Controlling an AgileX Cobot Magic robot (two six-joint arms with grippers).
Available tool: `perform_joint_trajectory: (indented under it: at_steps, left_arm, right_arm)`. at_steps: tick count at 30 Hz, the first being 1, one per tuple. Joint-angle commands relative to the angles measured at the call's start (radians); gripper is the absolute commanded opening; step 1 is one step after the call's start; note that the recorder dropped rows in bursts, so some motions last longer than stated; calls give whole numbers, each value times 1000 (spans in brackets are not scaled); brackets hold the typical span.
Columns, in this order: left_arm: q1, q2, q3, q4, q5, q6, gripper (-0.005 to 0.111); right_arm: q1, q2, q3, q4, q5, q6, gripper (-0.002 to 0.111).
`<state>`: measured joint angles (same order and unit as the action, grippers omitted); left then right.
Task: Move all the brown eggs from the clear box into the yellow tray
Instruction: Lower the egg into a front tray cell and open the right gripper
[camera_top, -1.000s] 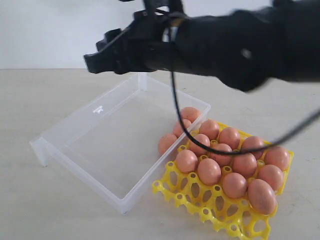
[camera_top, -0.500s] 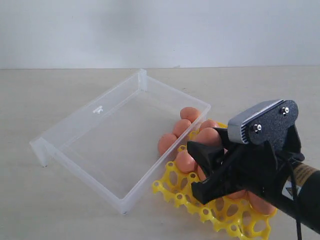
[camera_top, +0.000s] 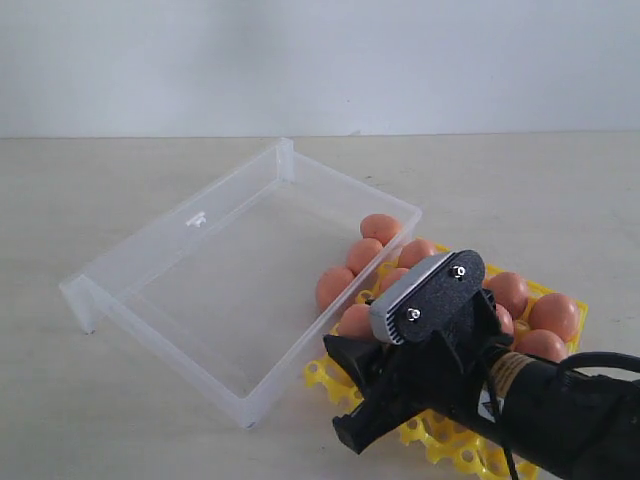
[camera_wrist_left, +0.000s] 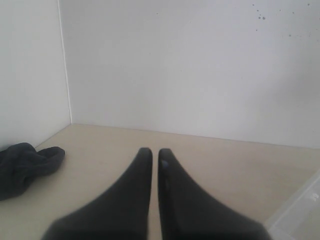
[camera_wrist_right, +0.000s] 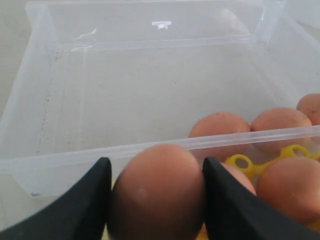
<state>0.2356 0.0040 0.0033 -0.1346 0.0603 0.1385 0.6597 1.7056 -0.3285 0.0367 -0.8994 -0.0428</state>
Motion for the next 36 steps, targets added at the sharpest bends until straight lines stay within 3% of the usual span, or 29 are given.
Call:
perform_joint_trajectory:
  at_steps: [1, 24, 29, 31, 36]
  left_arm:
    - [-1, -4, -3, 0, -7, 2, 4]
    - [-1, -4, -3, 0, -10, 2, 4]
    - [-1, -4, -3, 0, -10, 2, 4]
    - [-1, -4, -3, 0, -7, 2, 4]
    - [-1, -4, -3, 0, -7, 2, 4]
  right_arm:
    - [0, 32, -24, -28, -36, 35, 0]
    - [0, 139, -103, -46, 54, 21, 2]
    - [0, 139, -103, -46, 60, -46, 42]
    - [0, 139, -103, -46, 60, -46, 51]
    - [0, 139, -103, -46, 60, -46, 51]
